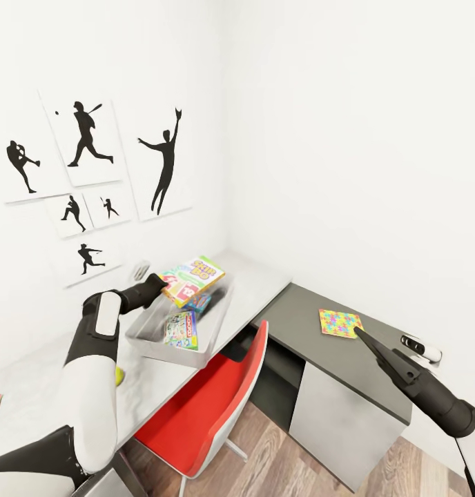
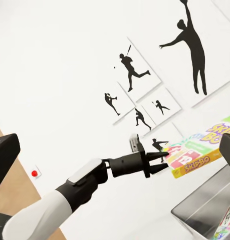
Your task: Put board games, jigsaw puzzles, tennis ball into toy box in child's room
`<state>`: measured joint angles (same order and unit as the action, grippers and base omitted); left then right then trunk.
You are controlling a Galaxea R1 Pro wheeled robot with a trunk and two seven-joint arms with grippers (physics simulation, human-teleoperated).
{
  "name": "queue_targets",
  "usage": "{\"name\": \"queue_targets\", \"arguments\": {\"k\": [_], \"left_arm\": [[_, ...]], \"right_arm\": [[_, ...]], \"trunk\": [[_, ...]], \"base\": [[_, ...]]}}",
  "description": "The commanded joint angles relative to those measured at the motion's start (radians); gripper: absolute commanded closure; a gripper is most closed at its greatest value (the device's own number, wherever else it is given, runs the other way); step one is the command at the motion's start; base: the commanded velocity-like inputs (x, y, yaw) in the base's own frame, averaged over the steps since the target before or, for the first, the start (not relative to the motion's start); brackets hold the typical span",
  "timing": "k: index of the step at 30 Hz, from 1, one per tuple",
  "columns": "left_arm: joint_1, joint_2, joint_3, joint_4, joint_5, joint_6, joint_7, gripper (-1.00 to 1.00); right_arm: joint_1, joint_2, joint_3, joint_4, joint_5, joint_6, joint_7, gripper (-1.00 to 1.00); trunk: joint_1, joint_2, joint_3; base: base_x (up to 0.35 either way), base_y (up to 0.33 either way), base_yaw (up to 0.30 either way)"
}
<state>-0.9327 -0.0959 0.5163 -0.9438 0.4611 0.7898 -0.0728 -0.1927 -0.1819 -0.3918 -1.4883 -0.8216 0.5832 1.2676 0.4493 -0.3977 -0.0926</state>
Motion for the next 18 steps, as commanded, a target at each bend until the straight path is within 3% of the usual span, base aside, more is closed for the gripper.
{"name": "queue_targets", "arguments": {"k": [1, 5, 13, 18], "left_arm": [[-0.002, -0.009, 0.006, -0.001, -0.004, 0.005, 0.011, 1.0], [-0.001, -0.027, 0.007, -0.001, -0.003, 0.0, 0.065, 1.0], [0.003, -0.06, 0.003, 0.009, -0.001, -0.076, 0.151, 1.0], [0.004, -0.068, 0.002, 0.012, -0.001, -0.092, 0.173, 1.0]], "right_arm": [[-0.001, 0.0, 0.0, 0.0, -0.004, 0.009, 0.001, -1.0], [-0.001, 0.0, -0.001, 0.0, -0.006, 0.009, 0.001, -1.0], [-0.001, -0.001, -0.001, 0.0, -0.006, 0.009, 0.001, -1.0], [-0.001, -0.001, -0.001, 0.0, -0.007, 0.009, 0.002, -1.0]], "trunk": [[0.001, -0.002, -0.002], [0.001, -0.002, -0.002], [0.001, -0.002, -0.002], [0.001, -0.002, -0.002]], "base": [[0.0, 0.0, 0.0], [0.0, 0.0, 0.0], [0.0, 0.0, 0.0], [0.0, 0.0, 0.0]]}}
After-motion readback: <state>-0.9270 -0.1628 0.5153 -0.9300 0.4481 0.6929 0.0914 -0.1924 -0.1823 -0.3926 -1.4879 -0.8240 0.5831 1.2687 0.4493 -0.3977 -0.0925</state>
